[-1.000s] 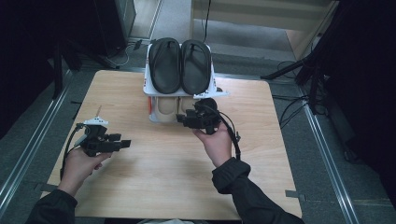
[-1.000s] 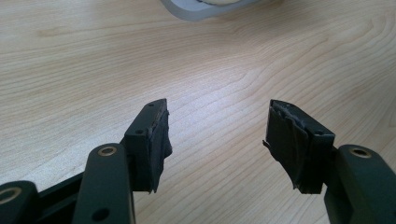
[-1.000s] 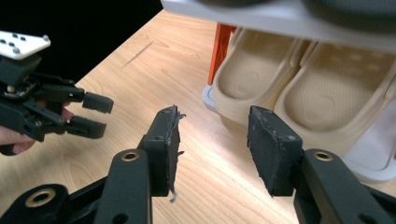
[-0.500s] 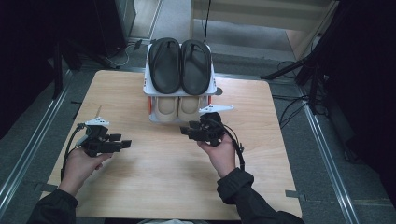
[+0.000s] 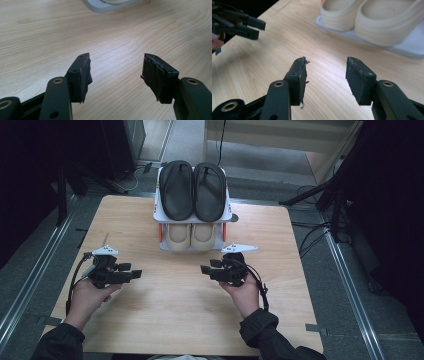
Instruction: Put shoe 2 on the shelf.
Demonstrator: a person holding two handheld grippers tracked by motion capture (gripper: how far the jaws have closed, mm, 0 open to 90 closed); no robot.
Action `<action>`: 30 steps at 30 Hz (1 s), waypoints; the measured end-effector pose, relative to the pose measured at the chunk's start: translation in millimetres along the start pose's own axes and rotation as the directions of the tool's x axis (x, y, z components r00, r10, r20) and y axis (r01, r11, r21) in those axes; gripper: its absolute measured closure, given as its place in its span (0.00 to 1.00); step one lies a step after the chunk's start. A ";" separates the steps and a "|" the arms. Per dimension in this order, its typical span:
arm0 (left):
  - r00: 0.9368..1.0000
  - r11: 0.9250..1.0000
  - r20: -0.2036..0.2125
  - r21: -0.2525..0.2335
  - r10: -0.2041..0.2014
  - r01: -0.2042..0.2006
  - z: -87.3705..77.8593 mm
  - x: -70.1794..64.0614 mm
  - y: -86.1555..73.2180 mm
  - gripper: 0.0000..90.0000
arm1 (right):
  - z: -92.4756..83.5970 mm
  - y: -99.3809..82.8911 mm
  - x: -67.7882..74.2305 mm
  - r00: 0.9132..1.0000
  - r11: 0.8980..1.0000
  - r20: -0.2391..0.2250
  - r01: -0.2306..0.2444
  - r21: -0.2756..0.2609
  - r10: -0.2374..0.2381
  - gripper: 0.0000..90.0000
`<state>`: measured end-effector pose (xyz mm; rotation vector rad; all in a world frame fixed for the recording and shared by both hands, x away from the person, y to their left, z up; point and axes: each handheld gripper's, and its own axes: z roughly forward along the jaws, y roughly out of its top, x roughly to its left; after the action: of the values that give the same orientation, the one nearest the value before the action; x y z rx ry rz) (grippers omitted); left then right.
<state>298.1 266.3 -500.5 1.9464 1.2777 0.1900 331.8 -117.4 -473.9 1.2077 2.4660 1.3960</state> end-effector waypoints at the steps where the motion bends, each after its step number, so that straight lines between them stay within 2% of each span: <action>1: 1.000 1.000 0.004 0.003 0.000 -0.001 0.0 -0.4 0.3 0.45 | -0.4 -2.3 -1.4 1.000 1.000 0.000 0.001 0.006 -0.001 0.57; 9: 1.000 1.000 0.014 0.003 0.014 -0.014 0.9 -3.4 0.8 0.44 | -5.7 -24.6 -8.9 1.000 1.000 -0.003 -0.022 -0.007 0.022 0.56; 12: 1.000 1.000 0.019 0.001 0.020 -0.020 1.7 -4.9 1.4 0.44 | -7.1 -29.5 -10.2 1.000 1.000 0.004 -0.029 0.010 0.029 0.56; 14: 0.999 1.000 0.023 0.000 0.023 -0.023 2.9 -6.4 1.7 0.45 | -7.7 -32.7 -11.1 1.000 1.000 0.009 -0.029 -0.010 0.029 0.56; 20: 0.998 0.999 0.038 0.001 0.046 -0.046 3.8 -12.7 2.2 0.44 | -6.4 -34.4 -12.5 0.999 0.999 -0.001 -0.045 -0.016 0.045 0.56; 30: 0.997 0.998 0.053 0.012 0.056 -0.057 10.5 -17.4 3.6 0.44 | -5.3 -36.3 -15.4 0.999 0.999 -0.004 -0.048 -0.006 0.048 0.55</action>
<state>297.5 245.7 -500.3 1.9880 1.1936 0.1575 318.5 -141.5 -502.6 1.2719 2.4491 1.4181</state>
